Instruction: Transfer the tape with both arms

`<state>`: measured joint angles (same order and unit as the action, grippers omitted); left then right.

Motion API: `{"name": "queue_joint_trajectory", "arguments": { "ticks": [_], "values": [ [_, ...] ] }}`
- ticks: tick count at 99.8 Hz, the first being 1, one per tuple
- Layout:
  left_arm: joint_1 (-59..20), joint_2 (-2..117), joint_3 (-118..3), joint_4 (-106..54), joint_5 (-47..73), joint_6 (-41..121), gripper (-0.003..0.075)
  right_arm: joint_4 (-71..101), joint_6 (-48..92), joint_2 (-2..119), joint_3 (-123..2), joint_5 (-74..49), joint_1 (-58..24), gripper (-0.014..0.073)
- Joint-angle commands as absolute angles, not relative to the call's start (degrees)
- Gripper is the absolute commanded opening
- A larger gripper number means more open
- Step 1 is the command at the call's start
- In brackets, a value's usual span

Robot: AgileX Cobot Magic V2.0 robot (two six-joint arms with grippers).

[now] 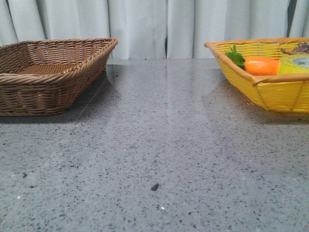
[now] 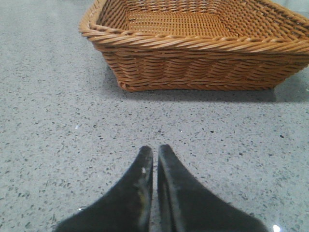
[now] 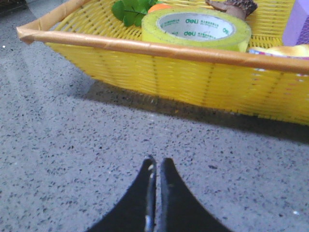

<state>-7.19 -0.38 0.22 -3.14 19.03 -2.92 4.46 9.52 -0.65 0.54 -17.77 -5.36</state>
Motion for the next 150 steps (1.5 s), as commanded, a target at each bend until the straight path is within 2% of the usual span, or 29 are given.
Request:
{"name": "queue_joint_trajectory", "arguments": {
  "ticks": [1, 33, 72, 96, 106, 114, 122, 135, 140, 145, 150],
  "values": [
    [-7.04, -1.97, 0.69, -3.71, 16.29, -3.38, -0.0021, 3.79, 10.08, -1.70, 1.80, -11.56, -4.99, -0.0067],
    [-7.04, -1.97, 0.69, -3.71, 16.16, -3.38, -0.0021, 10.07, 10.08, -1.70, 1.80, 0.00, -4.99, -0.0067],
    [-7.04, -1.97, 0.69, -4.72, 14.71, -3.38, -0.0021, 11.47, 10.08, -1.70, 1.80, -1.33, -4.99, -0.0067],
    [-7.04, -1.97, 0.69, -38.14, 0.00, -3.38, -0.0021, 34.29, 10.08, -1.70, 1.80, 2.13, -4.99, -0.0067],
    [-7.04, -1.97, 0.69, -47.40, -2.88, -3.38, -0.0021, 43.28, 10.08, -1.70, 1.03, 5.33, -4.99, -0.0067],
    [-7.04, -1.97, 0.69, -52.60, -4.81, -3.38, -0.0021, 44.09, 10.08, -1.70, -0.88, 5.84, -4.99, -0.0067],
    [-7.04, -1.91, -1.47, -49.62, -4.55, -1.73, -0.0020, 42.57, 10.08, -1.46, -4.29, 4.75, -4.99, -0.0067],
    [-7.04, 0.81, -9.47, -32.69, 2.77, 4.55, -0.0014, 33.54, 10.08, 2.59, -11.83, -1.27, -4.99, -0.0066],
    [-7.04, 3.76, -12.99, -26.95, 6.02, 4.55, 0.0024, 28.19, 10.08, 6.04, -16.21, -6.36, -4.99, -0.0063],
    [-7.04, 7.06, -16.95, -24.58, 10.07, 4.55, 0.0098, 24.08, 10.08, 11.26, -20.45, -11.45, -4.99, -0.0054],
    [-7.04, 11.34, -20.30, -24.21, 13.64, 4.55, 0.0225, 21.25, 10.08, 16.50, -24.90, -16.51, -4.99, -0.0011]
  ]
}}
